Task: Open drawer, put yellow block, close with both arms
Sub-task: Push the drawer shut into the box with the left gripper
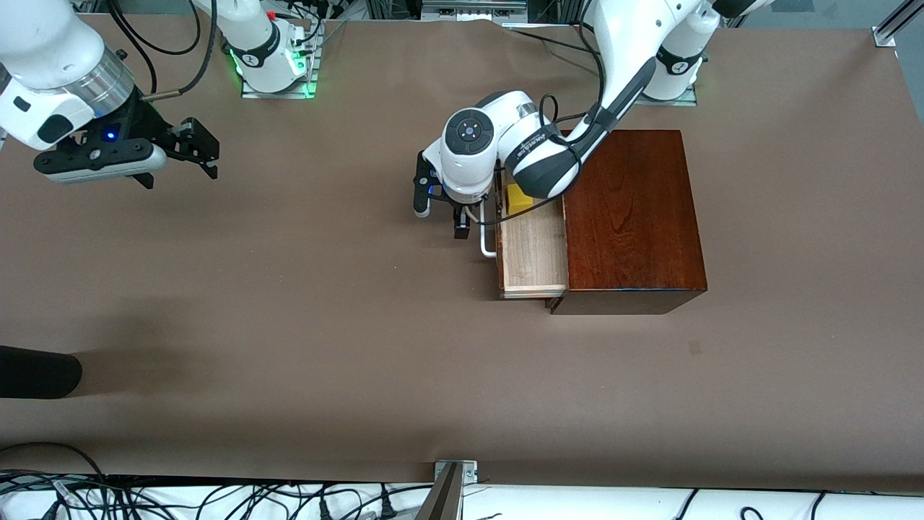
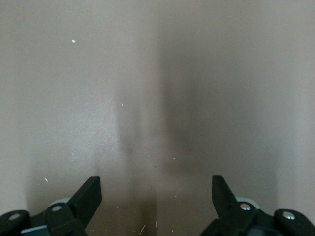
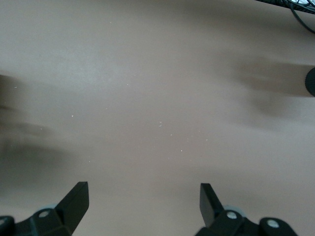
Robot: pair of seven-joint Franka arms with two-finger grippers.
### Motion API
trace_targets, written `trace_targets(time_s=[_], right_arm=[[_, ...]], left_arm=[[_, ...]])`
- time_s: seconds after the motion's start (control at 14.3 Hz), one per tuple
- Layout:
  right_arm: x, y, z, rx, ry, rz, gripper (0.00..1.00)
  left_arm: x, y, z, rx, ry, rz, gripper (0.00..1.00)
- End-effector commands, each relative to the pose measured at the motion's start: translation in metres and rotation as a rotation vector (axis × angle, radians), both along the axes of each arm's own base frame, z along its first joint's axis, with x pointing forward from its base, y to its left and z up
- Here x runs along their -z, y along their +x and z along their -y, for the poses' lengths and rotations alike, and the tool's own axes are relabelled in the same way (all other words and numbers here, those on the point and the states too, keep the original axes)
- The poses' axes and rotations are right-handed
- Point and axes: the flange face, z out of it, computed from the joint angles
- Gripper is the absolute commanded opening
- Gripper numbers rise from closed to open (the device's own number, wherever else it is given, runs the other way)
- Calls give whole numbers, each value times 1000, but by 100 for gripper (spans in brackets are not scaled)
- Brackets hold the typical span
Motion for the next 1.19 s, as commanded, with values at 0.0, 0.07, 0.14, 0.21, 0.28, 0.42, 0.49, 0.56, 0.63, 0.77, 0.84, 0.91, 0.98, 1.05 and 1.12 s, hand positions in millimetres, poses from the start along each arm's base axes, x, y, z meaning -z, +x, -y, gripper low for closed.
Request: trace_targets(time_s=[0.0, 0.07, 0.14, 0.21, 0.28, 0.42, 0.49, 0.56, 0.63, 0.77, 0.84, 0.91, 0.98, 1.05, 1.12], right_arm=[[-16, -1, 2, -1, 8, 8, 100], [-14, 2, 2, -4, 5, 5, 100], [-8, 4, -1, -1, 0, -7, 100], [-7, 3, -1, 1, -3, -21, 100], [-5, 2, -2, 4, -2, -29, 100], [-9, 2, -3, 4, -3, -21, 100], [-11, 3, -2, 7, 0, -17, 100], [-11, 3, -2, 5, 0, -17, 100], [-10, 4, -2, 7, -1, -18, 100], [-11, 4, -1, 11, 2, -14, 100], [-10, 4, -1, 13, 3, -17, 100], [-11, 4, -1, 13, 4, -15, 100], [-11, 4, -1, 13, 4, -16, 100], [-11, 4, -1, 15, 4, -16, 100], [-11, 4, -1, 13, 4, -16, 100]], left_arm=[[-3, 2, -11, 37, 85, -15, 100], [-3, 3, -19, 35, 121, -35, 100], [-3, 6, -28, 31, 159, -52, 100], [-5, 10, -38, 23, 191, -70, 100], [-4, 17, -51, 6, 213, -89, 100], [-8, 22, -67, -11, 255, -120, 100], [-10, 23, -73, -19, 271, -131, 100], [-11, 23, -78, -24, 289, -143, 100], [-12, 23, -82, -28, 305, -156, 100], [-13, 29, -95, -44, 324, -173, 100], [-12, 33, -101, -54, 325, -179, 100], [-12, 35, -105, -62, 326, -181, 100], [-12, 37, -109, -67, 328, -184, 100], [-13, 40, -116, -77, 336, -194, 100], [-16, 43, -120, -84, 338, -196, 100]])
